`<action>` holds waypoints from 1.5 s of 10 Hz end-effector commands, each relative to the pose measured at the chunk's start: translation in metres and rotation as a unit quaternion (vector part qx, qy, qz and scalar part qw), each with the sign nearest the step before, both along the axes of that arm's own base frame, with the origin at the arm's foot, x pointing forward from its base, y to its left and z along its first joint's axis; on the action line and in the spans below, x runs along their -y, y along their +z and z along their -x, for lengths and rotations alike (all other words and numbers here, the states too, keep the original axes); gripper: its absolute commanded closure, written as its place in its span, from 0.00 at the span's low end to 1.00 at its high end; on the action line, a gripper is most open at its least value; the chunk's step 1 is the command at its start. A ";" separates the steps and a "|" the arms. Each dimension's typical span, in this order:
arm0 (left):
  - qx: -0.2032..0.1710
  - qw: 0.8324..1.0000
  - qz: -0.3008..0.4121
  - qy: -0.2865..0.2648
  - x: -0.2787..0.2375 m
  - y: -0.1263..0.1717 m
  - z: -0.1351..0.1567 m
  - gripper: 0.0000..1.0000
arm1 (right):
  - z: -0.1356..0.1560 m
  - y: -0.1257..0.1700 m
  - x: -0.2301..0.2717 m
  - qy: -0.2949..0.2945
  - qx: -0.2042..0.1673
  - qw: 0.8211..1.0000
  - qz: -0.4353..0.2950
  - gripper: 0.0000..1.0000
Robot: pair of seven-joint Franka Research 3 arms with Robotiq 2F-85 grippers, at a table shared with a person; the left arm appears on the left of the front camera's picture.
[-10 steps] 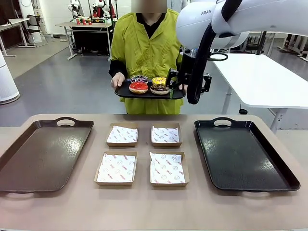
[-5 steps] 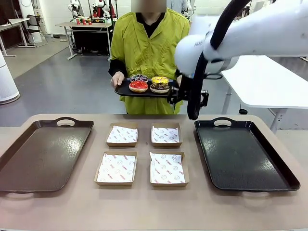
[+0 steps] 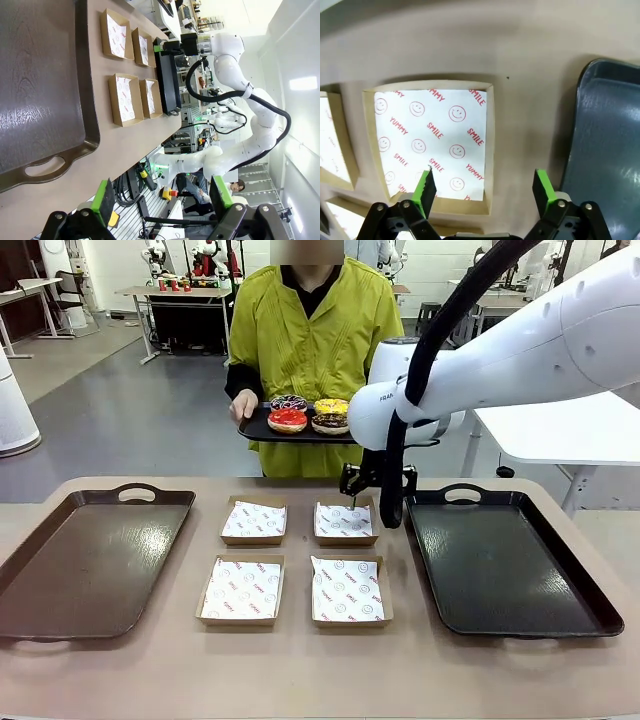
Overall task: Individually package the donuts and arrange them on the tray.
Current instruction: Pick up one Paper togo box.
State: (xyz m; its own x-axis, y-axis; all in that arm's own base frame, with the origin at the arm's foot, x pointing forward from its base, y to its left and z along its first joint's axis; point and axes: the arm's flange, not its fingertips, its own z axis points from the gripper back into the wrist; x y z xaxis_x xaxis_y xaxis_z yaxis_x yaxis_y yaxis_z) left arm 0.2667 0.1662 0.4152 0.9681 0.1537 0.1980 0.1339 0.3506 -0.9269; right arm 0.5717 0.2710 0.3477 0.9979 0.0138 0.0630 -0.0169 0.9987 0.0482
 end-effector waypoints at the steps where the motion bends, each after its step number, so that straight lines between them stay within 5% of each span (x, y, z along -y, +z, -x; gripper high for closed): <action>1: 0.005 1.000 0.009 0.004 0.000 0.001 0.001 0.00 | -0.008 0.000 -0.001 0.022 0.017 1.000 0.008 0.00; 7: 0.005 1.000 0.009 0.004 0.000 0.001 0.001 0.00 | -0.017 -0.023 -0.004 0.039 0.013 0.999 0.016 0.00; 8: 0.005 1.000 0.009 0.004 0.000 0.001 0.001 0.00 | -0.020 -0.025 -0.002 0.038 0.011 0.999 0.014 0.58; 9: 0.005 1.000 0.009 0.004 0.000 0.001 0.001 0.00 | -0.022 -0.026 -0.001 0.033 0.009 0.999 0.014 0.59; 10: 0.005 1.000 0.009 0.004 0.000 0.001 0.001 0.00 | -0.023 -0.029 -0.001 0.030 0.005 0.999 0.012 1.00; 11: 0.005 1.000 0.009 0.004 0.000 0.001 0.001 0.00 | -0.023 -0.029 -0.001 0.030 0.004 0.999 0.012 0.64; 12: 0.005 1.000 0.009 0.004 0.000 0.001 0.001 0.00 | -0.023 -0.030 -0.001 0.027 0.003 1.000 0.011 1.00; 15: 0.005 1.000 0.009 0.004 0.000 0.001 0.001 0.00 | -0.022 -0.032 0.001 0.015 0.004 1.000 0.009 1.00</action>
